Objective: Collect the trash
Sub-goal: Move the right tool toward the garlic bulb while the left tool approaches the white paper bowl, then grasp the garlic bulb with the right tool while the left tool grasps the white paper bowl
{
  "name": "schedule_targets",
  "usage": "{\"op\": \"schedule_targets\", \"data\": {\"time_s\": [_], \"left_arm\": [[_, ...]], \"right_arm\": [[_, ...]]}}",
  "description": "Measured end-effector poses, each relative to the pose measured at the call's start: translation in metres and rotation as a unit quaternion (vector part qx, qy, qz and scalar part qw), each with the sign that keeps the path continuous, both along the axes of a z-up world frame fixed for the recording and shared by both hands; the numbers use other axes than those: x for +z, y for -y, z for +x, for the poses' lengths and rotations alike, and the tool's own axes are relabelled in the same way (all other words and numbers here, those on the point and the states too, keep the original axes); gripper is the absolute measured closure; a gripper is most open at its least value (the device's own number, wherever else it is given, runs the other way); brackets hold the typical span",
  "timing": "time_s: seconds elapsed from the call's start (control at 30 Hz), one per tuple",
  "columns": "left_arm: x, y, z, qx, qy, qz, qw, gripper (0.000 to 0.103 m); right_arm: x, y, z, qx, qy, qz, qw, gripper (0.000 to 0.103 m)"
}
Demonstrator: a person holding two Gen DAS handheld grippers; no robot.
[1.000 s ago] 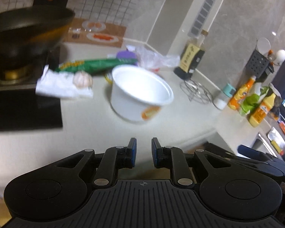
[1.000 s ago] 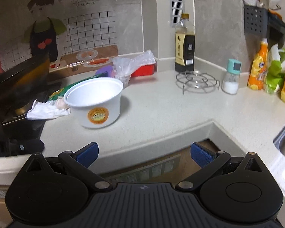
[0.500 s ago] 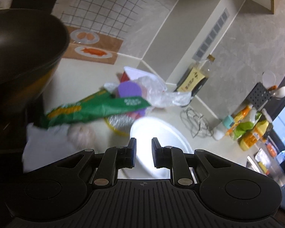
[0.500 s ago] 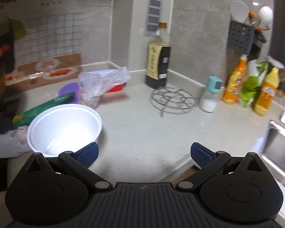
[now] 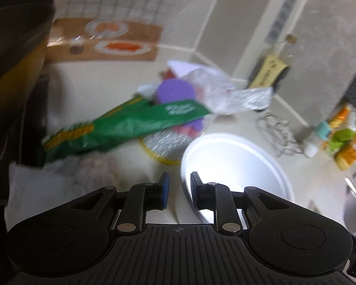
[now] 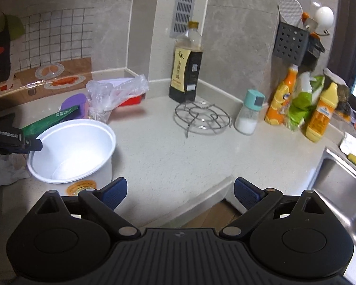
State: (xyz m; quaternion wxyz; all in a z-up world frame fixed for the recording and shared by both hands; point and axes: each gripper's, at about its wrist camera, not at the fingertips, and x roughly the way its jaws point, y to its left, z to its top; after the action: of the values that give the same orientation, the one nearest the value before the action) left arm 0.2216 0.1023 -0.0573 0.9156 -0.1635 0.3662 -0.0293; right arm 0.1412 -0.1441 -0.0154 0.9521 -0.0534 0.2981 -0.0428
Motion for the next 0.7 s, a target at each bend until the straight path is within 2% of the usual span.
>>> {"op": "schedule_targets", "data": {"time_s": [0.07,0.1,0.17,0.27,0.37,0.5,0.6,0.63,0.7], "left_arm": [[-0.005,0.003,0.000,-0.011,-0.005,-0.008,0.9999,0.080],[-0.007,0.006,-0.001,-0.013,-0.004,0.001,0.9999,0.079],[-0.009,0.007,-0.007,0.004,-0.010,0.007,0.9999,0.087],[-0.009,0.000,-0.026,0.017,-0.018,-0.007,0.9997,0.088],[-0.005,-0.009,-0.055,0.040,-0.010,0.020,0.9990,0.088],[0.001,-0.026,-0.087,0.066,-0.023,0.044,0.9966,0.089],[0.003,-0.034,-0.103,0.082,-0.035,0.045,0.9950,0.089],[0.003,-0.035,-0.108,0.082,-0.035,0.043,0.9951,0.089],[0.003,-0.037,-0.116,0.080,-0.032,0.037,0.9956,0.089]], "right_arm": [[-0.004,0.009,0.006,-0.004,-0.014,0.006,1.000,0.006],[-0.007,0.014,0.010,0.008,-0.018,0.013,1.000,0.006],[-0.013,0.019,0.018,0.017,-0.025,0.012,0.999,0.006],[-0.018,0.024,0.029,0.031,-0.031,0.029,0.999,0.006],[-0.024,0.020,0.043,0.067,-0.040,0.052,0.996,0.006],[-0.030,0.002,0.064,0.112,-0.056,0.084,0.989,0.006],[-0.029,-0.017,0.083,0.155,-0.077,0.115,0.978,0.006],[-0.027,-0.025,0.090,0.177,-0.095,0.131,0.971,0.005],[-0.018,-0.044,0.107,0.234,-0.140,0.170,0.947,0.005]]}}
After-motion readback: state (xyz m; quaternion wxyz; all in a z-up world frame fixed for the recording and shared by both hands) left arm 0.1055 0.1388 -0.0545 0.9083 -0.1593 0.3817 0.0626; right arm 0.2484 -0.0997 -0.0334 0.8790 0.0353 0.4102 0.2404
